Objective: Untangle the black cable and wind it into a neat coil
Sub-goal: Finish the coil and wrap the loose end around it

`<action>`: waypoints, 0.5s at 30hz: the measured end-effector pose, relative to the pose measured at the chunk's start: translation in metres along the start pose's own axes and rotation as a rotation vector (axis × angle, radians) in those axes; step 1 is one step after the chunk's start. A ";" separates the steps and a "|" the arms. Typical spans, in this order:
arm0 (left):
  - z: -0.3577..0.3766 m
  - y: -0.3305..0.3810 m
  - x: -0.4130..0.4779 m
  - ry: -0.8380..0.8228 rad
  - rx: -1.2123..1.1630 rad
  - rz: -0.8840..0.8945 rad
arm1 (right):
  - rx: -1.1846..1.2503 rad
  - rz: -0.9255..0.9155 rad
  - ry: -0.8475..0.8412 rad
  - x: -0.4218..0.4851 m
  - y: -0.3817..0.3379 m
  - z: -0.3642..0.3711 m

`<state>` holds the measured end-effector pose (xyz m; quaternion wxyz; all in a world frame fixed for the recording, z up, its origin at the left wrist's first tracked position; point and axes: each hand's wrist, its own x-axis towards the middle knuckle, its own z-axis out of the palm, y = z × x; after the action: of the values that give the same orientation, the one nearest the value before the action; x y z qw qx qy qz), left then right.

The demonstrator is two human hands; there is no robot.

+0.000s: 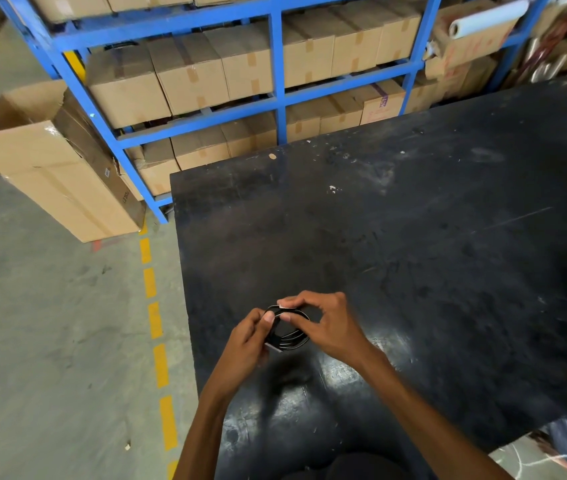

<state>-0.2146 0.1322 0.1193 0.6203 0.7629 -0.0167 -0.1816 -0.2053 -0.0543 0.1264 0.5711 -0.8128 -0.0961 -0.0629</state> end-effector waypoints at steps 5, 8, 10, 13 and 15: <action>0.000 0.000 0.002 -0.007 -0.022 0.007 | 0.046 0.073 0.025 0.004 0.002 0.005; -0.004 0.000 0.004 0.007 0.011 0.041 | 0.102 0.111 0.037 0.008 0.000 0.007; -0.006 0.001 0.005 0.015 0.035 0.065 | 0.120 0.114 0.028 0.012 -0.001 0.007; -0.008 0.001 0.006 0.032 0.055 0.077 | 0.108 0.111 0.013 0.016 0.000 0.009; -0.011 0.001 0.007 0.046 0.064 0.068 | 0.079 0.100 0.016 0.018 0.001 0.013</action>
<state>-0.2044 0.1403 0.1199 0.6015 0.7853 -0.0342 -0.1423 -0.1871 -0.0409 0.1249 0.6058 -0.7930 -0.0533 -0.0370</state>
